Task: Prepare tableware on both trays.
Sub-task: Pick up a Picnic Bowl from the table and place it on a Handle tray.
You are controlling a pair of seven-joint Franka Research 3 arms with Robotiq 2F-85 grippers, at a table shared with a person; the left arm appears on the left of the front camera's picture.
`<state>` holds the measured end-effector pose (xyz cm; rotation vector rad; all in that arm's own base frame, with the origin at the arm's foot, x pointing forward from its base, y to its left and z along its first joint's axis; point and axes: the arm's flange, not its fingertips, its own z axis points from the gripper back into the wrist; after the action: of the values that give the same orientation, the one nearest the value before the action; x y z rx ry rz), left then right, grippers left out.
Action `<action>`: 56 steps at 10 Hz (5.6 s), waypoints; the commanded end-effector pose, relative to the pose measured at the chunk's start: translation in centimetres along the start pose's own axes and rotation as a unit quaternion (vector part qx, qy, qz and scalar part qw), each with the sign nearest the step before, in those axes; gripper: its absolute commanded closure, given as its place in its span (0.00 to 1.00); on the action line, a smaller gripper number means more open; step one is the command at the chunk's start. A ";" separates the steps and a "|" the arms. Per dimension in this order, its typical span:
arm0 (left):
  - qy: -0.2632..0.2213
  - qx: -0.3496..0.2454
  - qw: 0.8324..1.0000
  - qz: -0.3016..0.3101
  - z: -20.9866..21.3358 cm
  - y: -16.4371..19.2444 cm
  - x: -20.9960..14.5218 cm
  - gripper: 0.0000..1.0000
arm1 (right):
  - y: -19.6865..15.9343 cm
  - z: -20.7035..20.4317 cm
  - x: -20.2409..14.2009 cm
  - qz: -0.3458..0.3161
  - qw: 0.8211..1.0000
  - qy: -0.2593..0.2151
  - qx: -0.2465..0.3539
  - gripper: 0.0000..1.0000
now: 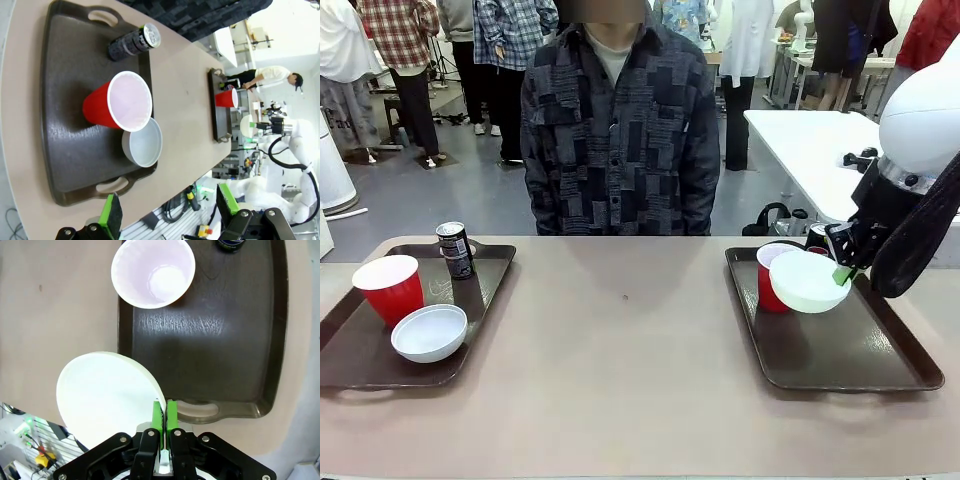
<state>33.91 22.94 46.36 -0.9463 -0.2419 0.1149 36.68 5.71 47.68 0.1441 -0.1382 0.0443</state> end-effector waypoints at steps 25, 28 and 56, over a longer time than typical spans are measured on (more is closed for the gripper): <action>-0.009 -0.007 1.000 -0.007 0.0 0.0 0.0 0.00 | -1.8 -3.7 1.9 0.056 0.995 0.064 -0.047 0.02; -0.009 -0.007 1.000 -0.007 0.0 0.0 0.0 0.00 | -1.3 -0.7 2.3 0.048 0.996 0.056 -0.044 0.00; -0.009 -0.007 1.000 -0.007 0.0 0.0 0.0 0.00 | -26.5 4.2 -5.6 0.016 0.887 -0.060 0.457 0.00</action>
<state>33.88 23.00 46.37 -0.9454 -0.2424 0.1163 31.87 -20.43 48.30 1.0495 -0.2253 0.1157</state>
